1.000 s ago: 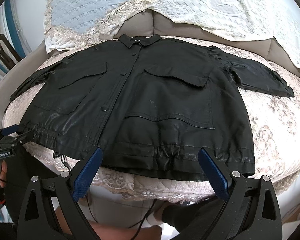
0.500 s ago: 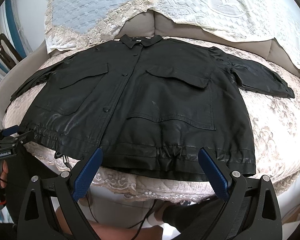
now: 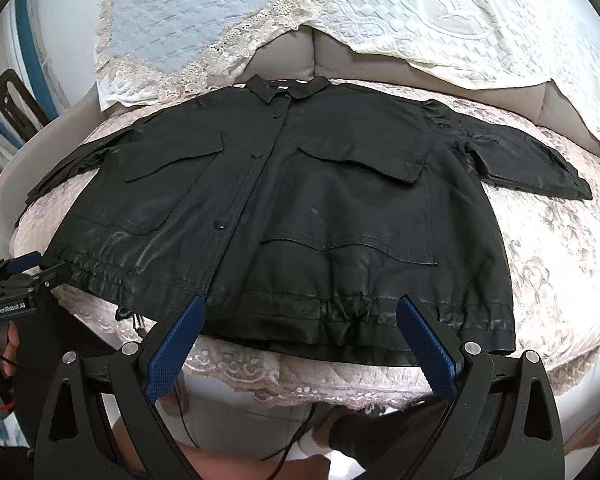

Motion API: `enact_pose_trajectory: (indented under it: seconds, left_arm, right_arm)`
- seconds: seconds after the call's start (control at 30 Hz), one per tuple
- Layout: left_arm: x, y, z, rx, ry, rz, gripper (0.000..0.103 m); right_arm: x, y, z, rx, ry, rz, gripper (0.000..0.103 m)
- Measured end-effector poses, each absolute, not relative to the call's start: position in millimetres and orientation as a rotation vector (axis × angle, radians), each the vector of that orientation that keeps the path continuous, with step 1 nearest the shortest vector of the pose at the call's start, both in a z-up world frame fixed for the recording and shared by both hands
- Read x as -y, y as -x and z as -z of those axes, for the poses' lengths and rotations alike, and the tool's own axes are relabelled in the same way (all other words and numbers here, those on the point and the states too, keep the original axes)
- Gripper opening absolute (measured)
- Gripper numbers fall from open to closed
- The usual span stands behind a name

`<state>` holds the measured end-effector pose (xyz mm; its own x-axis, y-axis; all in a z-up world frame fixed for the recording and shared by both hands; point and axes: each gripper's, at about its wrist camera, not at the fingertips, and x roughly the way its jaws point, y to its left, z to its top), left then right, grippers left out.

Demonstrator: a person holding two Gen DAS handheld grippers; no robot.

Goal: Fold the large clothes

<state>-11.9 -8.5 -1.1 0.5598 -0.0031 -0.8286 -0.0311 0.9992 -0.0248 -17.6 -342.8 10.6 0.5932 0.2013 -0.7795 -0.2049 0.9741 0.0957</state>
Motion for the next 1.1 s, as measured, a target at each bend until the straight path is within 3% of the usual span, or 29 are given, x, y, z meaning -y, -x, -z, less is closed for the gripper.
enact_pose_trajectory:
  seconds: [1.1]
  left_arm:
    - [-39,1,-4,-0.967,0.179,-0.070,0.102]
  right_arm:
    - [305,4,-18,-0.895,0.048,-0.310,0.097]
